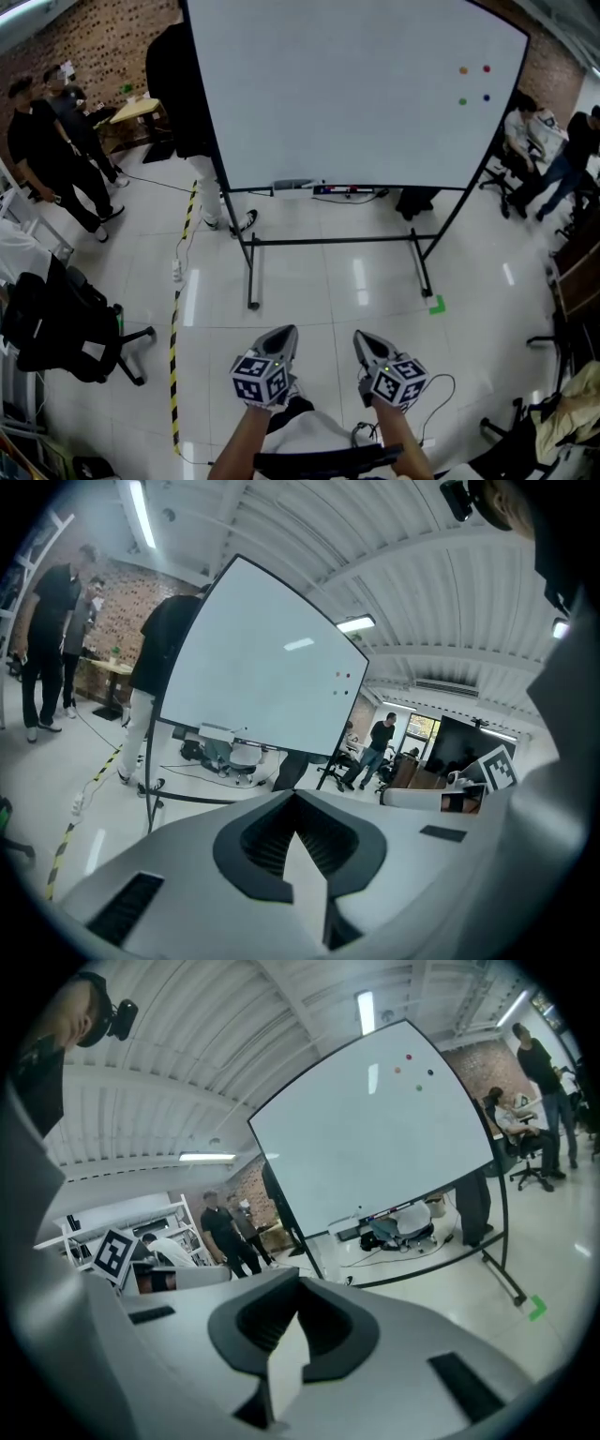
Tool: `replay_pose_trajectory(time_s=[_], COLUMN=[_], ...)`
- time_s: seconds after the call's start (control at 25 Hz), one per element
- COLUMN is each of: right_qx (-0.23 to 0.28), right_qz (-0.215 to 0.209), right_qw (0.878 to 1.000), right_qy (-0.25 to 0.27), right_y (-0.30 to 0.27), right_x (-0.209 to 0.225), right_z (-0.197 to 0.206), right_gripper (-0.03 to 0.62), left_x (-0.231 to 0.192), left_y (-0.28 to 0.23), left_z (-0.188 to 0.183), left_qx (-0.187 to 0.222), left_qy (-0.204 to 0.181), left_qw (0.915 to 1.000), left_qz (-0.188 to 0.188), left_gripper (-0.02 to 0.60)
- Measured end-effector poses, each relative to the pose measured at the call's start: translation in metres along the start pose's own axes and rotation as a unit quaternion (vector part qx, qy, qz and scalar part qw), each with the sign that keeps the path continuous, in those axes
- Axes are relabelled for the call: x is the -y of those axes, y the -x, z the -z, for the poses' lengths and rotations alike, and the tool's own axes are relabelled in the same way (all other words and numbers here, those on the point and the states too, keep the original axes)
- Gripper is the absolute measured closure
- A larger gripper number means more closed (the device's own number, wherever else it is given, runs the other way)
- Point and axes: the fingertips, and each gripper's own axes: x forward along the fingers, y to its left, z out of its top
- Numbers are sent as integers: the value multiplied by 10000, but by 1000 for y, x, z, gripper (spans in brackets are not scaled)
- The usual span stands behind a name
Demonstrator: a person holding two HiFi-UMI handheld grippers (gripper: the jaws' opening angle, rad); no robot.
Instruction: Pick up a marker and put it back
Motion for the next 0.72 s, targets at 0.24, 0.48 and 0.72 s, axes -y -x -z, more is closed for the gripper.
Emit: replay_pose_trajectory(time_s=[0.24,0.48,0.72], right_qx=[18,-61,-142], right_qz=[54,64,78], right_qw=[10000,10000,9999], right_qy=[-5,37,36], right_y=[-66,-104,-129], right_x=[-1,-5,3], right_z=[-22,-29,-33], right_gripper=[577,577,577], left_x=[-51,-83,-103], left_y=[-24,-39,-56], left_z=[-33,-49,-61], left_qx=[15,4,44], left_qy=[-11,54,122], left_qw=[10000,9999,9998], left_qz=[96,155,120], left_gripper=[594,594,594])
